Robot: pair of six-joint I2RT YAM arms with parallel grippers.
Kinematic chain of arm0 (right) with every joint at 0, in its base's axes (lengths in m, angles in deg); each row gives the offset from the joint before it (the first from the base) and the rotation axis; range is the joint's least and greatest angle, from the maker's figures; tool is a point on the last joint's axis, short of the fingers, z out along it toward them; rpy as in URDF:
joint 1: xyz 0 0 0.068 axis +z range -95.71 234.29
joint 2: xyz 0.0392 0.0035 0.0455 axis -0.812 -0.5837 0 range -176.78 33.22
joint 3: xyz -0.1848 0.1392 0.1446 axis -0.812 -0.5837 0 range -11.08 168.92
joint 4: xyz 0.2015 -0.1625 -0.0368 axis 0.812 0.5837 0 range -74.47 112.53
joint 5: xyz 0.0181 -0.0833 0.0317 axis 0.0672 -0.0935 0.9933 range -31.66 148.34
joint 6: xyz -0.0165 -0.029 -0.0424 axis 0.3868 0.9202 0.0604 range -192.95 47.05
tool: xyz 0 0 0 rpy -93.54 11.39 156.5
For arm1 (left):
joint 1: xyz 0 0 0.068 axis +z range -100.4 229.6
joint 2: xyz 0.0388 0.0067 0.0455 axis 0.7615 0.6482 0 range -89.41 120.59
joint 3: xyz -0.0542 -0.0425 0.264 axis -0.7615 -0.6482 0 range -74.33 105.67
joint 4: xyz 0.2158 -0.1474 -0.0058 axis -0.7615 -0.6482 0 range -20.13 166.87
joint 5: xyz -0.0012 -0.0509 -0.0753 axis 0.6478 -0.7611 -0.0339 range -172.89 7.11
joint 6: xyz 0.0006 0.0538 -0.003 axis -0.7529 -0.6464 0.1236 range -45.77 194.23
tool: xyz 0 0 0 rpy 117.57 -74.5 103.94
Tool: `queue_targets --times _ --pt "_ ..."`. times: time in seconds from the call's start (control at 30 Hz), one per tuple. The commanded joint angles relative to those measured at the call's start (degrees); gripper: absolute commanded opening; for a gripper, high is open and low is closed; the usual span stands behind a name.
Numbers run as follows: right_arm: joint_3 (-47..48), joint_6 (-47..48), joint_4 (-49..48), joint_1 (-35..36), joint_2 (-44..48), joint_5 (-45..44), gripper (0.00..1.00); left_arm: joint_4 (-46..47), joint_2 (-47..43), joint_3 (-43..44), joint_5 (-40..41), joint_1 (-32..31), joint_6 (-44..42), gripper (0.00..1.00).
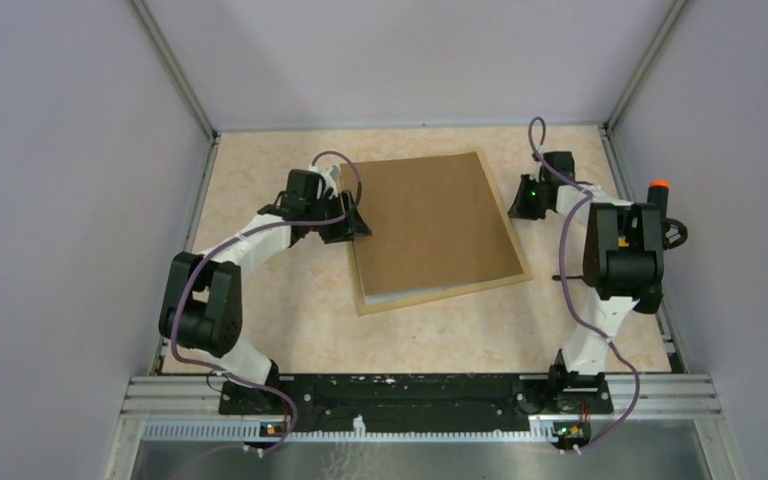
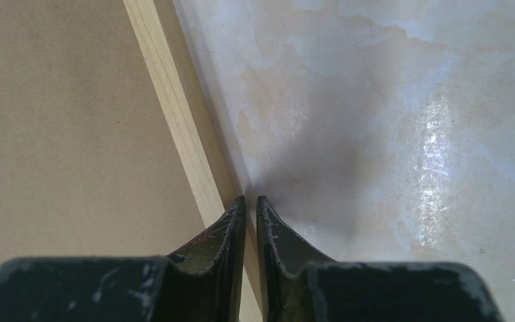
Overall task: Put the photo into the frame
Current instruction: Place the photo frame item in the photo frame.
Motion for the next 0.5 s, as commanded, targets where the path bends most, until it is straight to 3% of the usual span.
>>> queue_targets --times 0.0,0.37,0.47 --pt "0.08 -0.55 1.6 1.72 -1.65 4.79 0.14 9.82 0.79 0.44 -4.41 -2.18 0.86 0.57" --pt "0.13 -0.49 1.4 1.76 -1.82 5.25 0.13 16.97 7.17 -4.03 11.23 -2.77 -6.08 0.5" --pt "0.18 -0.44 1.4 1.81 -2.0 5.54 0.14 16.01 7.84 -3.77 10.83 -3.45 -6.08 0.55"
